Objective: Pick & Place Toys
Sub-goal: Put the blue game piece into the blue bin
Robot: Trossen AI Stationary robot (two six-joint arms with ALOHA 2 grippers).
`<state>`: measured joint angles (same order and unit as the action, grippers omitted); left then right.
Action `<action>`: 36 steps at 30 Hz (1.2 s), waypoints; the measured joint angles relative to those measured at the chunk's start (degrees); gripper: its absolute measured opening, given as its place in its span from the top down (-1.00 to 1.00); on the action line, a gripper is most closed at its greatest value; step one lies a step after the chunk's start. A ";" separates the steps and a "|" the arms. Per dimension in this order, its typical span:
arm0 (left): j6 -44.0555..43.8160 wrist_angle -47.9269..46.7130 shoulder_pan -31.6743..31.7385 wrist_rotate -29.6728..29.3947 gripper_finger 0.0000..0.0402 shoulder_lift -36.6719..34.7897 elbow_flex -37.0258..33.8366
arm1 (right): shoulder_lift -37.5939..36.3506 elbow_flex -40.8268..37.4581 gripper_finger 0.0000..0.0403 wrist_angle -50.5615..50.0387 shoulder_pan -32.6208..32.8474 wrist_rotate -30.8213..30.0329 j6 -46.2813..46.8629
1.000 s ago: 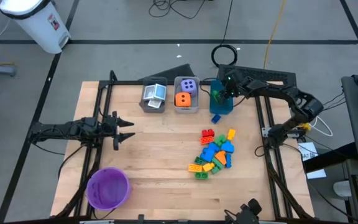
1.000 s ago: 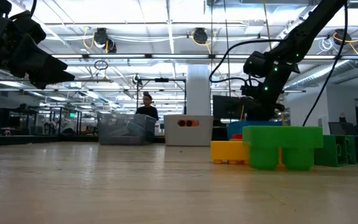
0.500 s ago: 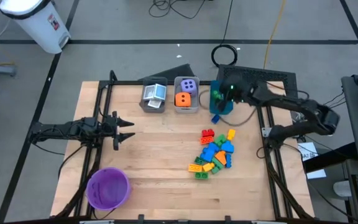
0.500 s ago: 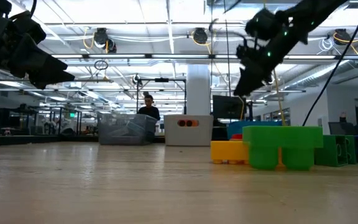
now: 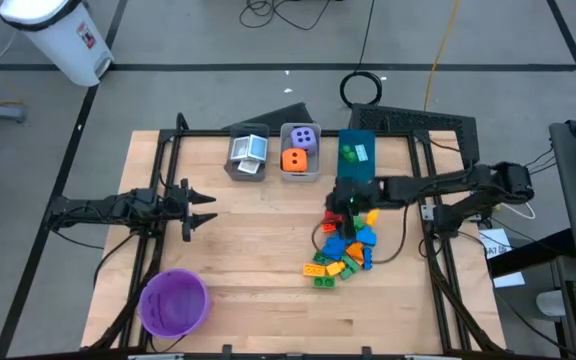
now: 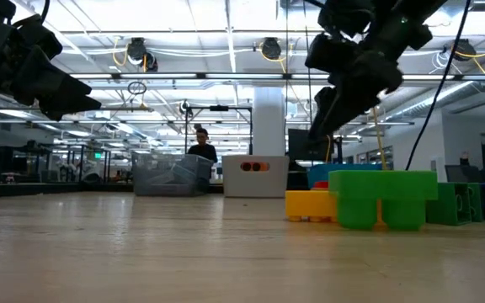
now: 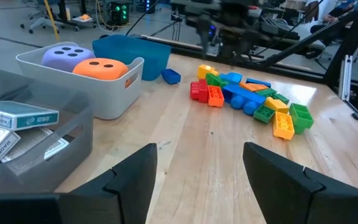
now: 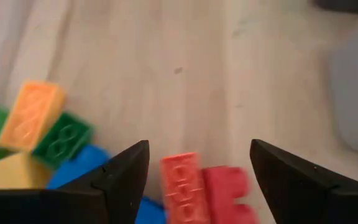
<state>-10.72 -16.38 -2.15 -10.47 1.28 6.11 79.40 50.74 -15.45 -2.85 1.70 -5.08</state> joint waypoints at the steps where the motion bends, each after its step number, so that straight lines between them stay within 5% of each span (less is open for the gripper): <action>1: 0.00 -0.02 0.00 0.01 -0.23 0.00 0.00 | 0.23 0.00 -0.36 -0.39 1.17 0.00 0.04; 16: 0.00 0.00 -0.01 -0.01 -0.23 0.01 0.00 | 6.79 -1.16 -0.36 -3.40 14.05 0.02 -1.87; 25: 0.00 0.00 0.00 0.01 -0.23 0.02 0.00 | 6.75 -1.94 -0.36 -2.73 14.42 -5.73 -5.63; 36: 0.00 -0.01 0.00 0.00 -0.23 0.00 0.00 | 6.05 -3.14 -0.36 -2.66 15.34 -1.45 -4.62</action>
<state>-10.72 -16.39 -2.15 -10.47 1.28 6.11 85.45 47.60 -18.11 12.49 0.25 -9.70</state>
